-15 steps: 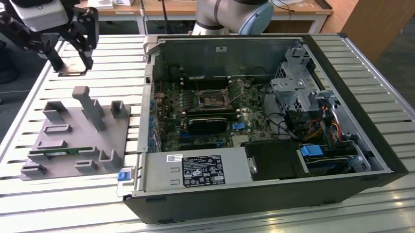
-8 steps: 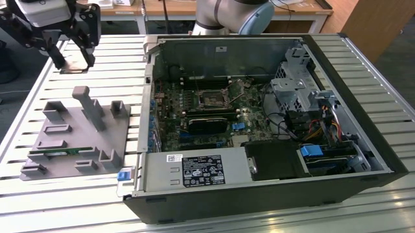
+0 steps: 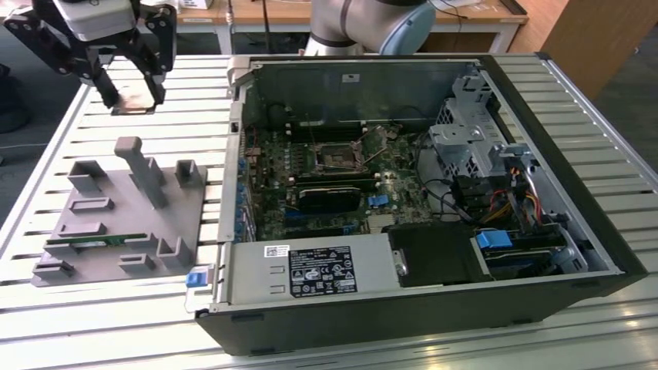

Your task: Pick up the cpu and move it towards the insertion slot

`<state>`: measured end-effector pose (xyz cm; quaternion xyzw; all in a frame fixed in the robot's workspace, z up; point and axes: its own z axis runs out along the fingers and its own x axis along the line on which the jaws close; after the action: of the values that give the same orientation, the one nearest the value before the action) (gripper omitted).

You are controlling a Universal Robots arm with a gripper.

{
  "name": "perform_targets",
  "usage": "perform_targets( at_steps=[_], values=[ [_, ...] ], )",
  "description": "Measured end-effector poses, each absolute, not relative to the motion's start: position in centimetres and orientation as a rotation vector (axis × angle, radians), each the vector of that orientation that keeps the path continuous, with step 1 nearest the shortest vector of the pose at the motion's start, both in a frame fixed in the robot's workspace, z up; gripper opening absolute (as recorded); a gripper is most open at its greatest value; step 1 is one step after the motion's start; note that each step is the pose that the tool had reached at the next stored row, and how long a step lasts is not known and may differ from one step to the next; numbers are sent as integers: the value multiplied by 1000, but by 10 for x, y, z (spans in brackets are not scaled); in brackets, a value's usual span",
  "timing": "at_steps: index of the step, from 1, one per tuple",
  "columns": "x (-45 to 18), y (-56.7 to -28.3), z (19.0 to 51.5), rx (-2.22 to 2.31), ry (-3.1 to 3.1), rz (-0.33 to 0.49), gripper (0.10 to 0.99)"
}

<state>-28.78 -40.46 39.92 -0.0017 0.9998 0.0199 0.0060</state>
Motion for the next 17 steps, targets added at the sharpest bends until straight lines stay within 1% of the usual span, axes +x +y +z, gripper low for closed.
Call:
perform_targets(
  at_steps=[17],
  values=[
    [-244,-403,399,-5,3129,66,537]
  ],
)
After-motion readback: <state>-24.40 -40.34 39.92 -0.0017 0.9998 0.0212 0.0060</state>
